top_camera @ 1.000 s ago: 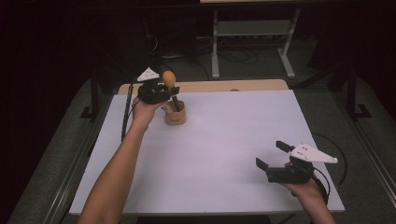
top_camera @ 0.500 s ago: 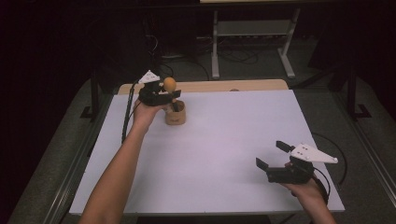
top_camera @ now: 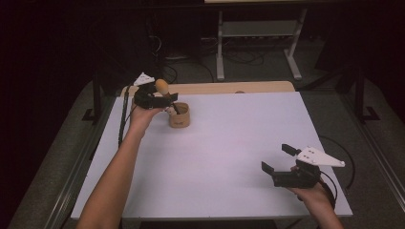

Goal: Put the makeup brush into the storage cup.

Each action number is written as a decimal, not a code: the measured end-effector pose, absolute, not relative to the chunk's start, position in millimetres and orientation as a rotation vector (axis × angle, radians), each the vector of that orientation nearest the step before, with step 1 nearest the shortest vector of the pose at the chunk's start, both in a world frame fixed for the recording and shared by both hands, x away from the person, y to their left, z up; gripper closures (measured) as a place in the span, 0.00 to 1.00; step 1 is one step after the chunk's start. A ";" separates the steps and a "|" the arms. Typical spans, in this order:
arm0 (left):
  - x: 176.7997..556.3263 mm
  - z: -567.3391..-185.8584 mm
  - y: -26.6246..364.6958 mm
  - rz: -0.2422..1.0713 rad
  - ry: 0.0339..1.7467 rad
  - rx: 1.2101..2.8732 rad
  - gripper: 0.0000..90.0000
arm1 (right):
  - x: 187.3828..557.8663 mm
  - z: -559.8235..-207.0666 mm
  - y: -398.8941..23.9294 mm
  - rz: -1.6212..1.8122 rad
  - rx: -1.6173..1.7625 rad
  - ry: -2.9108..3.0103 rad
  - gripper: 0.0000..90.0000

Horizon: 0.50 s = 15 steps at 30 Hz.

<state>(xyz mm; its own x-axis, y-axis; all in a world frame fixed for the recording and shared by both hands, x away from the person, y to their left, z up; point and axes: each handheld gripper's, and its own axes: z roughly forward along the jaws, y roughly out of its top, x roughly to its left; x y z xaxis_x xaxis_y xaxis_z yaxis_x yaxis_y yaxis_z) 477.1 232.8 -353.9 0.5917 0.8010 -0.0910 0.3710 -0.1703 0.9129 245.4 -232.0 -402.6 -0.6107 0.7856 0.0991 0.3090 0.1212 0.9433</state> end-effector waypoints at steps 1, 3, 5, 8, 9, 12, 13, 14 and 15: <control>476.5 -353.8 236.1 0.518 0.966 1.767 0.12 | 245.4 -402.7 -231.8 1.498 1.058 1.980 0.02; 474.7 -354.4 241.7 0.524 0.974 1.761 0.12 | 245.7 -403.0 -231.4 1.499 1.055 1.981 0.02; 472.5 -355.0 247.0 0.535 0.969 1.763 0.12 | 245.6 -403.1 -230.8 1.500 1.058 1.984 0.02; 468.9 -356.1 253.5 0.543 0.966 1.765 0.12 | 245.8 -403.2 -230.3 1.500 1.054 1.985 0.02; 467.8 -356.8 255.7 0.544 0.965 1.761 0.12 | 245.7 -403.2 -230.2 1.501 1.055 1.985 0.02; 464.7 -359.1 261.2 0.537 0.966 1.763 0.12 | 245.7 -403.3 -229.8 1.497 1.057 1.987 0.02; 463.2 -359.2 262.8 0.541 0.962 1.767 0.12 | 245.9 -403.5 -229.8 1.496 1.055 1.987 0.02; 461.8 -359.6 263.9 0.541 0.959 1.764 0.12 | 246.0 -403.5 -229.7 1.496 1.054 1.987 0.02; 460.4 -359.5 265.1 0.541 0.956 1.766 0.12 | 246.0 -403.6 -229.5 1.495 1.054 1.990 0.02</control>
<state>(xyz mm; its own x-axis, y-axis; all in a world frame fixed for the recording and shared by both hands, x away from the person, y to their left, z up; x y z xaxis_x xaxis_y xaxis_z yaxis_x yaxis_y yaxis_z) 460.4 265.1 -359.5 0.5852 0.8076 -0.0726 0.3530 -0.1731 0.9195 246.0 -229.5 -403.6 -0.6155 0.7820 0.0982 0.3118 0.1272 0.9416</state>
